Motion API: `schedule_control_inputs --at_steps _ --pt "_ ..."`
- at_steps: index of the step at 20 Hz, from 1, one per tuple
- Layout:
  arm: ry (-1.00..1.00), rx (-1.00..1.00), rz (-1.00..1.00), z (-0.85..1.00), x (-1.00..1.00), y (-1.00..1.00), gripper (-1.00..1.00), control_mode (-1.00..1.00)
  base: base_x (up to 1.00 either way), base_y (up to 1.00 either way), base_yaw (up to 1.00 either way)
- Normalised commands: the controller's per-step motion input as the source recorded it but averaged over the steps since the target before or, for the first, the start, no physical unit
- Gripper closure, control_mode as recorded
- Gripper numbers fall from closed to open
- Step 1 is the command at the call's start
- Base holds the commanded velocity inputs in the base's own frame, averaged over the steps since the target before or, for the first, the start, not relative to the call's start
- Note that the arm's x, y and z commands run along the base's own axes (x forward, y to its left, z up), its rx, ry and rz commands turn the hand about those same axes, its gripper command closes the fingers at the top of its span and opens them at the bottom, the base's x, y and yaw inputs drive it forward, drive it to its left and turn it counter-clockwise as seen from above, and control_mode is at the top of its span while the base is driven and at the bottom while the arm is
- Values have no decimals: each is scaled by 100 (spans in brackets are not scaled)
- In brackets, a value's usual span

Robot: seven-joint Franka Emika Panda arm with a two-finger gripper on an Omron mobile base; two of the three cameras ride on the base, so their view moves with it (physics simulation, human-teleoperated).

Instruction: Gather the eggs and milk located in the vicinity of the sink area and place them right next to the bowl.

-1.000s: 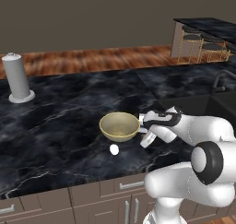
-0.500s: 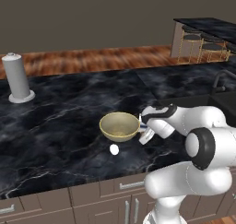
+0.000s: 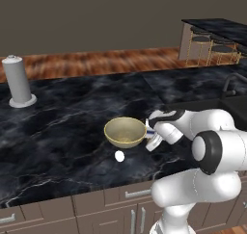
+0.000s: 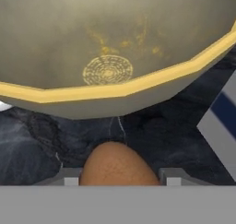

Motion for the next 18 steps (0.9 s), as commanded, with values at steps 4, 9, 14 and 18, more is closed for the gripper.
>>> schedule_control_inputs --at_steps 4,9,14,18 --pt "0 0 0 0 0 0 -100 -100 0 0 0" --pt "0 0 0 0 0 0 -100 -100 0 0 0" --pt "0 0 0 24 -4 -6 -100 -100 0 0 0" --pt "0 -6 0 66 -17 -14 -100 -100 0 0 0"
